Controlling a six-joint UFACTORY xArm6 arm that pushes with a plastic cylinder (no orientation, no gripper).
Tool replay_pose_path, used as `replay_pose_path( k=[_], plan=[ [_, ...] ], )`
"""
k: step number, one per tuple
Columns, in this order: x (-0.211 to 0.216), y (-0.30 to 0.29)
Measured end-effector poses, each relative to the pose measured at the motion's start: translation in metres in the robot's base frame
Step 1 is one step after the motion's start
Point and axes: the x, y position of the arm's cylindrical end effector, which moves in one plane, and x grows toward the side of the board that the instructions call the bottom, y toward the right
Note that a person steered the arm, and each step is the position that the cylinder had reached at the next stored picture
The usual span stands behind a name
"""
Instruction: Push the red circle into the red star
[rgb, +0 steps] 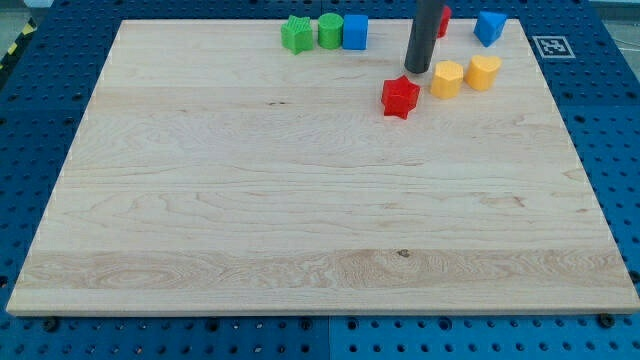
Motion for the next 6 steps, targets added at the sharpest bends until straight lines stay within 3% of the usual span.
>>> replay_pose_path(
  k=[2,6],
  plan=[
    [0.021,0.031],
    [-0.081,-0.015]
  ],
)
